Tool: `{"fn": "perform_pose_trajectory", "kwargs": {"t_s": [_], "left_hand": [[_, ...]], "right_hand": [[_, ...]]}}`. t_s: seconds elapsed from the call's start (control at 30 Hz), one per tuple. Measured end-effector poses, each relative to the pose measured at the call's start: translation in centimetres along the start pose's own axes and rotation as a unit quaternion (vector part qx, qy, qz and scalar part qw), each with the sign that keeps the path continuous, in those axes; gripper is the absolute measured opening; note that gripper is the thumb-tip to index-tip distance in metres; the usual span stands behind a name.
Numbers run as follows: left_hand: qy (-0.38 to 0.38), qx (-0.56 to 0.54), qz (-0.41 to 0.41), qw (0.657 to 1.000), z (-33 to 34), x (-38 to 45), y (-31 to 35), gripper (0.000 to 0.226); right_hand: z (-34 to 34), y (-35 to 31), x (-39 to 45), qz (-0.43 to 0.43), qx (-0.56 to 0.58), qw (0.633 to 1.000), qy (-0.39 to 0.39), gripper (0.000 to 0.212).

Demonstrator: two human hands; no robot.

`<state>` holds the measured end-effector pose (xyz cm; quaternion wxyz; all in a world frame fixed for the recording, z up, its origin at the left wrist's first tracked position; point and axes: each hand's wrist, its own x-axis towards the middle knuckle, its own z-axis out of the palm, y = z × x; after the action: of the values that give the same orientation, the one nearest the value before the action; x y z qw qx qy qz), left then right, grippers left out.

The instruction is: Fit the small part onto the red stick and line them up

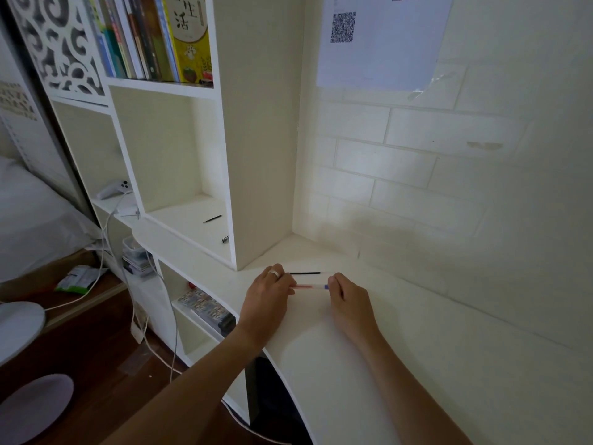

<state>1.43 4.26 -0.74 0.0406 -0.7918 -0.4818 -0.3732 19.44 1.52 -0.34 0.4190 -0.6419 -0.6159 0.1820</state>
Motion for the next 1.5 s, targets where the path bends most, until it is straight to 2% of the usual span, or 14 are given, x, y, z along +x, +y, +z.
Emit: {"fn": "perform_pose_trajectory", "kwargs": {"t_s": [0.27, 0.5, 0.67, 0.77, 0.87, 0.93, 1.03, 1.13, 1.3, 1.5], "left_hand": [[-0.002, 0.006, 0.026, 1.000, 0.0, -0.1, 0.1, 0.010], [0.003, 0.013, 0.034, 0.999, -0.1, 0.0, 0.3, 0.014], [-0.012, 0.024, 0.010, 1.000, 0.3, 0.1, 0.0, 0.014], [-0.008, 0.030, 0.022, 0.999, 0.4, 0.2, 0.0, 0.017], [-0.003, 0.019, 0.034, 0.999, 0.5, 0.1, -0.1, 0.018], [-0.009, 0.007, 0.028, 1.000, 0.6, 0.1, -0.3, 0.029], [0.001, -0.052, -0.015, 0.999, 0.6, 0.0, -0.4, 0.056], [0.006, -0.106, -0.038, 0.994, 1.0, 0.1, -0.7, 0.066], [-0.026, -0.187, -0.091, 0.978, 1.4, 0.0, -1.2, 0.045], [-0.031, -0.166, -0.094, 0.981, 1.7, 0.1, -1.7, 0.015]], "right_hand": [[0.0, 0.0, 0.2, 0.023, -0.019, 1.000, 0.004, 0.046], [0.3, 0.1, 0.2, 0.028, -0.037, 0.999, 0.013, 0.037], [0.7, -0.4, -0.7, -0.069, -0.087, 0.991, 0.073, 0.017], [0.6, -0.2, -1.0, -0.169, -0.127, 0.977, 0.032, 0.023], [0.7, -0.1, -0.9, -0.181, -0.151, 0.972, -0.001, 0.020], [0.6, 0.0, -0.8, -0.165, -0.150, 0.975, 0.009, 0.018], [-0.1, 0.2, -0.7, -0.138, -0.133, 0.979, 0.075, 0.014], [-0.8, 0.4, -0.6, -0.095, -0.102, 0.982, 0.131, 0.014], [-0.8, 0.4, -0.6, -0.100, -0.098, 0.979, 0.149, 0.017], [-0.7, 0.1, -0.9, -0.115, -0.125, 0.975, 0.143, 0.016]]}}
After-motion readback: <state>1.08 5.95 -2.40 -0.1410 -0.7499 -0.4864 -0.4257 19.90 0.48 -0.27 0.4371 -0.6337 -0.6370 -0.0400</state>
